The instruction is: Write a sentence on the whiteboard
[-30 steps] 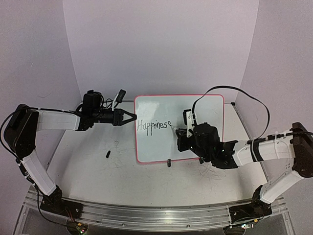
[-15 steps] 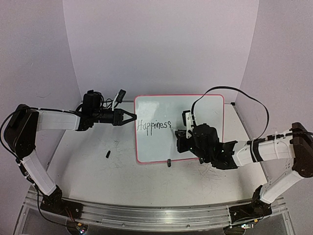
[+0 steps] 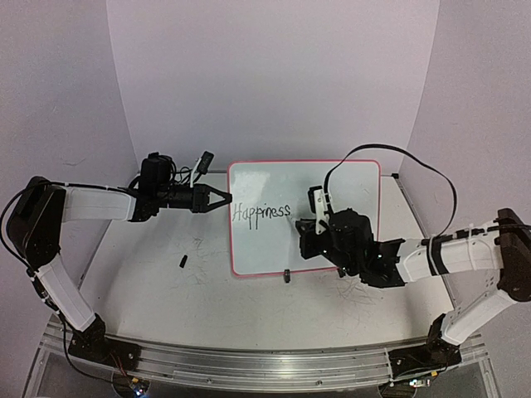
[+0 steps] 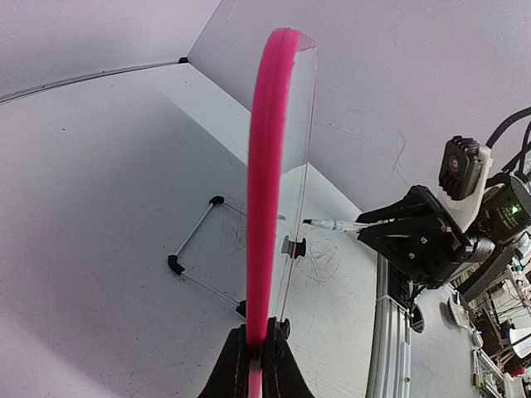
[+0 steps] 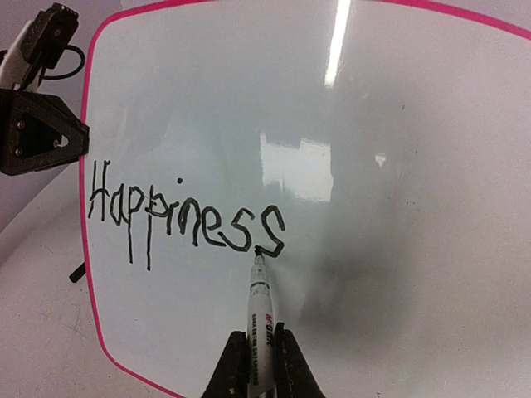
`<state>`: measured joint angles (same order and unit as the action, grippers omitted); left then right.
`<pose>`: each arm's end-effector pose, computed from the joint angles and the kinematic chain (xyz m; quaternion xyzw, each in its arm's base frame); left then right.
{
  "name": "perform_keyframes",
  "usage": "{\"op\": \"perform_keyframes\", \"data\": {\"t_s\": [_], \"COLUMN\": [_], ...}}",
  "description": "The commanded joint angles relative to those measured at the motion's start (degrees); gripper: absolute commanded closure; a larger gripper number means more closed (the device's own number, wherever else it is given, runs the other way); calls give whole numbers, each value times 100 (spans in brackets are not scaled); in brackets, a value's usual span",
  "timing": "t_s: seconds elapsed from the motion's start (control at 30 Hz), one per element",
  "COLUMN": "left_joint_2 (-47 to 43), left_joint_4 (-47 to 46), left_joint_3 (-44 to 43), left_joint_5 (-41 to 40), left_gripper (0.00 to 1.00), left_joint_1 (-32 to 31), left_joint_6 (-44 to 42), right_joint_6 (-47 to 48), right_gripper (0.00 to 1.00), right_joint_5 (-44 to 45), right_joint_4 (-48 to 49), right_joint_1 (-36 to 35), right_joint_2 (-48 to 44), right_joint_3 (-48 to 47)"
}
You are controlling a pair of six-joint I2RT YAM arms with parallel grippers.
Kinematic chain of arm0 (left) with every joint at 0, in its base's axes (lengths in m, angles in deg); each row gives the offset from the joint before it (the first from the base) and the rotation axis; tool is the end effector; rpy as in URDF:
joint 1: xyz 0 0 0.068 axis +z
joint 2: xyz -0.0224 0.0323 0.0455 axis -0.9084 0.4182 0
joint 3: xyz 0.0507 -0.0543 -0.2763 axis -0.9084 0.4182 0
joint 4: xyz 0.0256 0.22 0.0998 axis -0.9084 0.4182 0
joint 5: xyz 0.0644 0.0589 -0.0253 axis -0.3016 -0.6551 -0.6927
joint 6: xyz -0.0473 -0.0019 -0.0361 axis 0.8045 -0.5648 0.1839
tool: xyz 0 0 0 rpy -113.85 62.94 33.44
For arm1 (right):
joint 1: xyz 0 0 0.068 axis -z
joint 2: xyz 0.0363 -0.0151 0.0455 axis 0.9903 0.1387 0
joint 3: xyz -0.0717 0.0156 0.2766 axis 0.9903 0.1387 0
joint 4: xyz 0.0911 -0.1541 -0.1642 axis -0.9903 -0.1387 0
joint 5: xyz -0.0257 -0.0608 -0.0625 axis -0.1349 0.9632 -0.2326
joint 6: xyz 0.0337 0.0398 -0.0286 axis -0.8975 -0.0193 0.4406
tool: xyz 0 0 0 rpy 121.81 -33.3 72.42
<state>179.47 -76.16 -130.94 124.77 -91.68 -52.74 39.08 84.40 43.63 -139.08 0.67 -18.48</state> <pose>0.3047 -0.1884 0.2659 0.3012 0.7158 -0.5136 0.3648 0.1852 0.2566 0.2548 -0.1840 0.7665 0.2258 0.5724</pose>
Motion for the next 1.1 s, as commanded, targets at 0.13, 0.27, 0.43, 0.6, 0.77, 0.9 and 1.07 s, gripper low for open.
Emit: {"op": "perform_keyframes", "data": {"t_s": [0.13,0.27,0.43,0.6,0.77,0.9,1.07], "left_joint_2": [-250,-344,-541,-633,-615,-524,-510], "left_joint_4": [-196,-190,-103,76,274,296,301], "left_joint_3": [56,153,270,301,202,146,224], "left_joint_5": [239,2,-358,-545,-575,-499,-481], "left_gripper": [100,100,100,100,100,100,100], "left_joint_1": [-67,-76,-76,-76,-77,-85,-85], "left_joint_6": [-86,-110,-176,-339,-476,-467,-492], "right_joint_6": [724,1046,1391,1524,1619,1661,1611], "right_gripper": [100,100,100,100,100,100,100], "right_joint_5": [-37,-238,-353,-351,-689,-848,-453], "right_joint_4": [141,231,256,251,241,246,147], "right_joint_1": [171,224,232,232,233,233,230], "right_joint_2": [-1264,-1301,-1141,-1034,-1061,-980,-809], "right_joint_3": [628,535,358,335,296,233,140]}}
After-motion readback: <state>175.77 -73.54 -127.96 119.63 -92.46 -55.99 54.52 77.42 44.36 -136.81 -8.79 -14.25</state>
